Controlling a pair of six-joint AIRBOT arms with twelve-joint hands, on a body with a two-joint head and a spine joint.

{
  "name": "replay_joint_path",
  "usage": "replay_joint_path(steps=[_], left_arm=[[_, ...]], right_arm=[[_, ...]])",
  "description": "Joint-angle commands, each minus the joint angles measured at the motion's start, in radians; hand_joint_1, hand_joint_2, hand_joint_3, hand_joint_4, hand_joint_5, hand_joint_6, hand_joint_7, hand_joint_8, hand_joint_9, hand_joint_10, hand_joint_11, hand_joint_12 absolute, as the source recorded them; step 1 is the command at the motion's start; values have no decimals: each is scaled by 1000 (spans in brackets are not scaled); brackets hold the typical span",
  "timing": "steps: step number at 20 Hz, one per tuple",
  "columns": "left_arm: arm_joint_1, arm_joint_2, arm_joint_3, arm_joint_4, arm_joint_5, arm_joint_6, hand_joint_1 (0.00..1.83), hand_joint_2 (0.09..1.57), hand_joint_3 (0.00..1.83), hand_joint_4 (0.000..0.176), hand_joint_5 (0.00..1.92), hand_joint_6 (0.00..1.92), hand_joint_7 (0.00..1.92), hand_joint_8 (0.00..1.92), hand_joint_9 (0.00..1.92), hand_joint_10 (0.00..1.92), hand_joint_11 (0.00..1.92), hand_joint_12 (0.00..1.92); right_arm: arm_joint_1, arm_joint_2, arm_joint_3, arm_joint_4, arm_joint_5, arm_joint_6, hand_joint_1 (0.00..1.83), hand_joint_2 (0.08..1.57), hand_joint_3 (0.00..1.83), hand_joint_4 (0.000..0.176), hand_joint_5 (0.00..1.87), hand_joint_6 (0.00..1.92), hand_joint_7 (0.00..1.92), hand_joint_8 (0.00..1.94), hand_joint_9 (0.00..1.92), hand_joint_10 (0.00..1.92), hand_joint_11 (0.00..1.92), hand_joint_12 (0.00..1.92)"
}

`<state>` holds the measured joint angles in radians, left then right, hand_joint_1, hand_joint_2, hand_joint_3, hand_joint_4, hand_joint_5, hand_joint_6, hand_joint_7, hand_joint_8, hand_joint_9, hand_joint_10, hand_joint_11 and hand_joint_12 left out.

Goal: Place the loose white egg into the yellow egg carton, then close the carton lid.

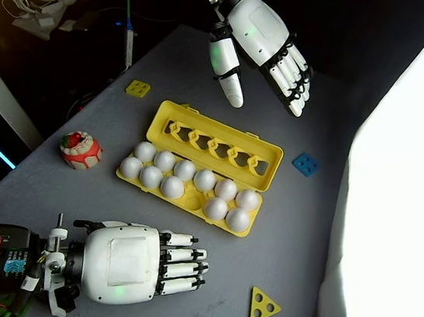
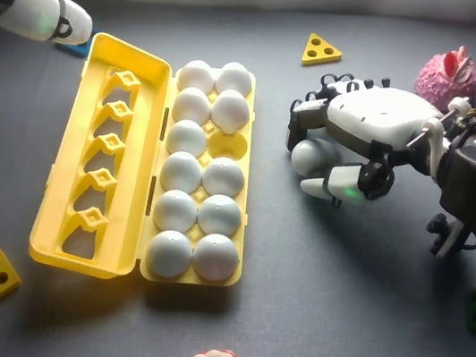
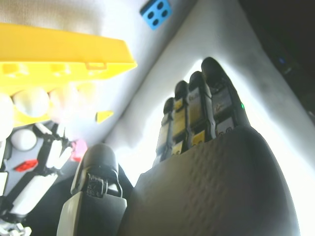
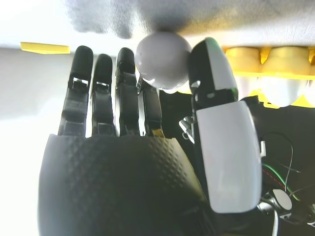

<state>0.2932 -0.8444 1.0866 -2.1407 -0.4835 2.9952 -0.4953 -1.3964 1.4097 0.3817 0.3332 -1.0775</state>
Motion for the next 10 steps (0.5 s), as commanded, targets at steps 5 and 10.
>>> replay_joint_path(steps=[5, 10], left_arm=[[0, -1, 1, 20, 33, 2, 0, 1324, 0, 10, 71, 5, 151, 6, 115, 10, 0, 518], [2, -1, 5, 14, 38, 2, 0, 1330, 1, 3, 79, 5, 120, 6, 87, 7, 0, 447]], right_arm=[[9, 5, 4, -5, 102, 0, 1081, 1245, 0, 0, 744, 1364, 522, 14, 33, 643, 0, 894], [28, 10, 3, -5, 102, 0, 1069, 1263, 0, 0, 713, 1408, 527, 3, 36, 663, 0, 954]])
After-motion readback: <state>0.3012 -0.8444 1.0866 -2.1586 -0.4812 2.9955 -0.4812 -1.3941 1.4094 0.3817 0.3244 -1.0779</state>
